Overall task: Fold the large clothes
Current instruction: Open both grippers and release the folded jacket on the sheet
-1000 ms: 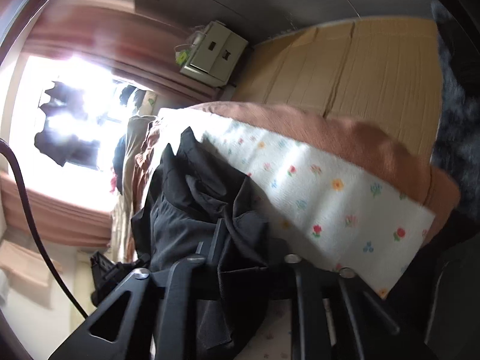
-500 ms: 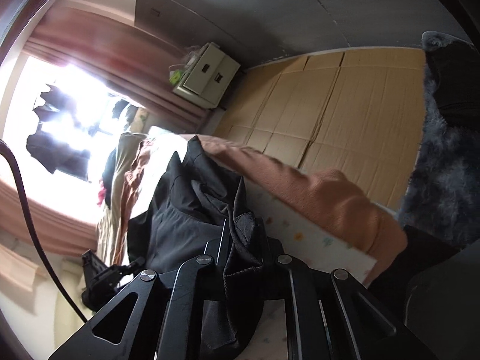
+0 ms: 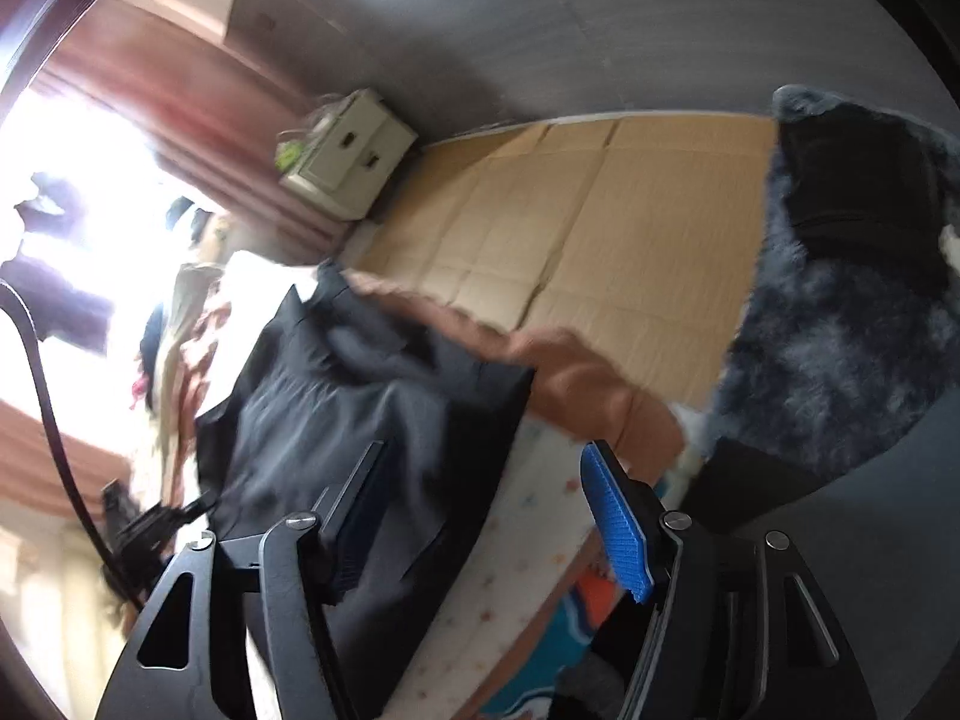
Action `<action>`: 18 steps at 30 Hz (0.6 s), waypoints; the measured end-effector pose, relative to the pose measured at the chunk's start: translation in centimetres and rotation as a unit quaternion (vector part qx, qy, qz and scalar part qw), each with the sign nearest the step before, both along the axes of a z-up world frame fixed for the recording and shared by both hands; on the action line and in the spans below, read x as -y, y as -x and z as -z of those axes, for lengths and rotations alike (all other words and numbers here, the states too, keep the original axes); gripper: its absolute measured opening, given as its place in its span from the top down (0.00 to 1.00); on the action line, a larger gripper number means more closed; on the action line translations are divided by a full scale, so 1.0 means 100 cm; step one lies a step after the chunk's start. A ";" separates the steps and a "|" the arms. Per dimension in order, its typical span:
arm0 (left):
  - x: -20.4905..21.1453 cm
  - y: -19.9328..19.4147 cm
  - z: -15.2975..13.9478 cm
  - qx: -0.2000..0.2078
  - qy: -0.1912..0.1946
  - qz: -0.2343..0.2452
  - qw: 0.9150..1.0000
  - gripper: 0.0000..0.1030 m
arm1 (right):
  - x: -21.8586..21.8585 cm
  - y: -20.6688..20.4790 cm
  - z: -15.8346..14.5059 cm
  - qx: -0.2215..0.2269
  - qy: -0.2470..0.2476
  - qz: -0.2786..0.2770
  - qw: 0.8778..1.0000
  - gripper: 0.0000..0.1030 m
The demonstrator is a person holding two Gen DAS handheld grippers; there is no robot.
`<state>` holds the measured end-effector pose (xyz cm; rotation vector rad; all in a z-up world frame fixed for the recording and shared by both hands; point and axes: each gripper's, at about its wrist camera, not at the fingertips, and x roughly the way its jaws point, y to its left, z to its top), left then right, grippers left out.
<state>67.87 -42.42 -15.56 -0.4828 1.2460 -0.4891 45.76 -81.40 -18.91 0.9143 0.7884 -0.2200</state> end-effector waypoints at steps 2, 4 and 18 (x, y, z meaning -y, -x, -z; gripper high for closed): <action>-0.002 0.002 -0.006 0.006 -0.005 0.000 1.000 0.57 | -0.002 0.000 0.003 0.002 -0.009 -0.009 1.000 0.65; -0.005 0.005 -0.012 0.014 -0.002 0.004 1.000 0.57 | -0.004 -0.002 0.001 0.015 -0.008 -0.017 1.000 0.87; 0.008 -0.017 -0.002 0.033 -0.011 0.023 0.999 0.57 | 0.012 -0.033 0.003 0.012 0.012 0.028 0.999 0.93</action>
